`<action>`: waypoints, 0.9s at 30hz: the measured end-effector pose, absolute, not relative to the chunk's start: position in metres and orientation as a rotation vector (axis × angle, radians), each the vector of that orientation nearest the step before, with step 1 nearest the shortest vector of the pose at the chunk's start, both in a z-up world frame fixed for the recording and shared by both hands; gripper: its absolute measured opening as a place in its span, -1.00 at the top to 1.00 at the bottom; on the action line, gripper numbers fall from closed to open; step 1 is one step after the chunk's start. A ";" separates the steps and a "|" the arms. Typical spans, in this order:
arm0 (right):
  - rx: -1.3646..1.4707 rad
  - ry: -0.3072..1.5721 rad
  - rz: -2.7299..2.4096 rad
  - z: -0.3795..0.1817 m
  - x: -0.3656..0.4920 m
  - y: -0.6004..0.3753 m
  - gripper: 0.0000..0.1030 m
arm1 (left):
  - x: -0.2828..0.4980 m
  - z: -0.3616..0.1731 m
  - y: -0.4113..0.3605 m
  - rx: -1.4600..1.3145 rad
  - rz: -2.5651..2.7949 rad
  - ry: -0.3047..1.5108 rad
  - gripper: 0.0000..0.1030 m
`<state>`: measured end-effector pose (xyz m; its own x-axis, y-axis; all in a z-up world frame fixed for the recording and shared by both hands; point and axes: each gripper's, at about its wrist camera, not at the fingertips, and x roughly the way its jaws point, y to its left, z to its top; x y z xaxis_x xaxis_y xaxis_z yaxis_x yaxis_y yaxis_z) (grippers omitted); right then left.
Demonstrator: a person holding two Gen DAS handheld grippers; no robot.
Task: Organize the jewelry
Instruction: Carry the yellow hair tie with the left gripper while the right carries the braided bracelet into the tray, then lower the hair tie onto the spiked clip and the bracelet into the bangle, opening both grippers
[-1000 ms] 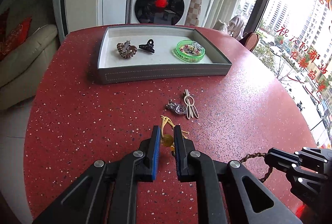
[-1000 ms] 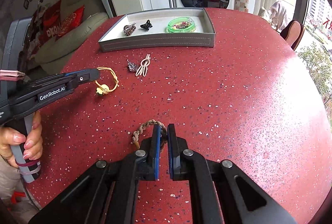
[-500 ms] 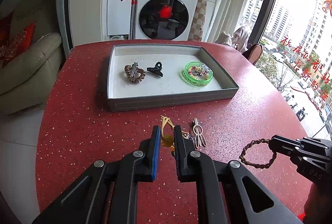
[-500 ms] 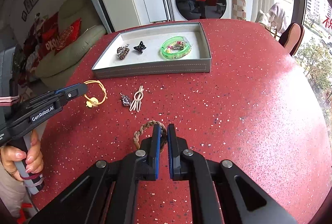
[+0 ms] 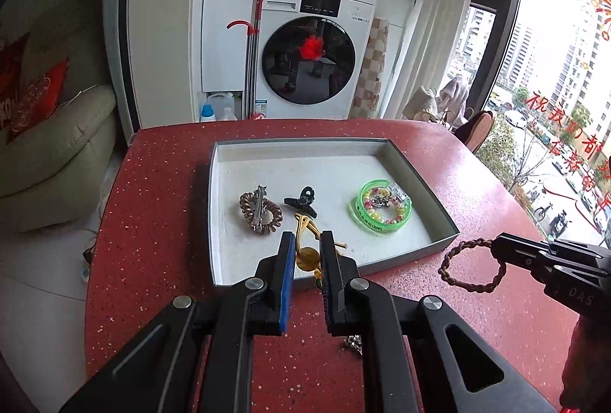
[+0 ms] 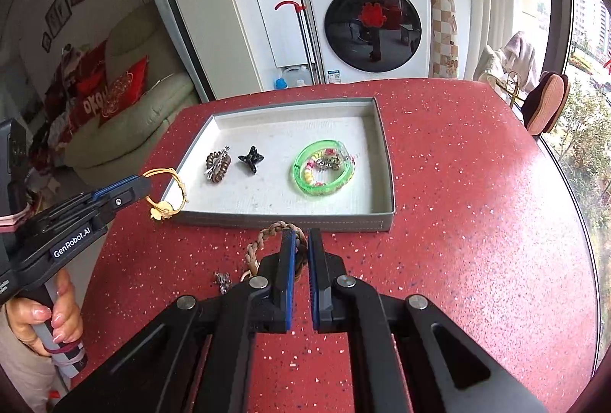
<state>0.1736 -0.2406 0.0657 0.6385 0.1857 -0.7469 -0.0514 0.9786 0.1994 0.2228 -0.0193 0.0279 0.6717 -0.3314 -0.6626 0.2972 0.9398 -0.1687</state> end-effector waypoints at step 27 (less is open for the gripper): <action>0.156 0.924 0.060 0.013 0.297 -0.244 0.86 | 0.312 -0.034 -0.037 0.061 -0.257 0.842 0.39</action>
<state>0.2971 -0.2444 0.0134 0.6017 0.1187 -0.7899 0.0153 0.9870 0.1600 0.3118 -0.0370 -0.0335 0.6369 -0.2009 -0.7443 0.2493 0.9672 -0.0477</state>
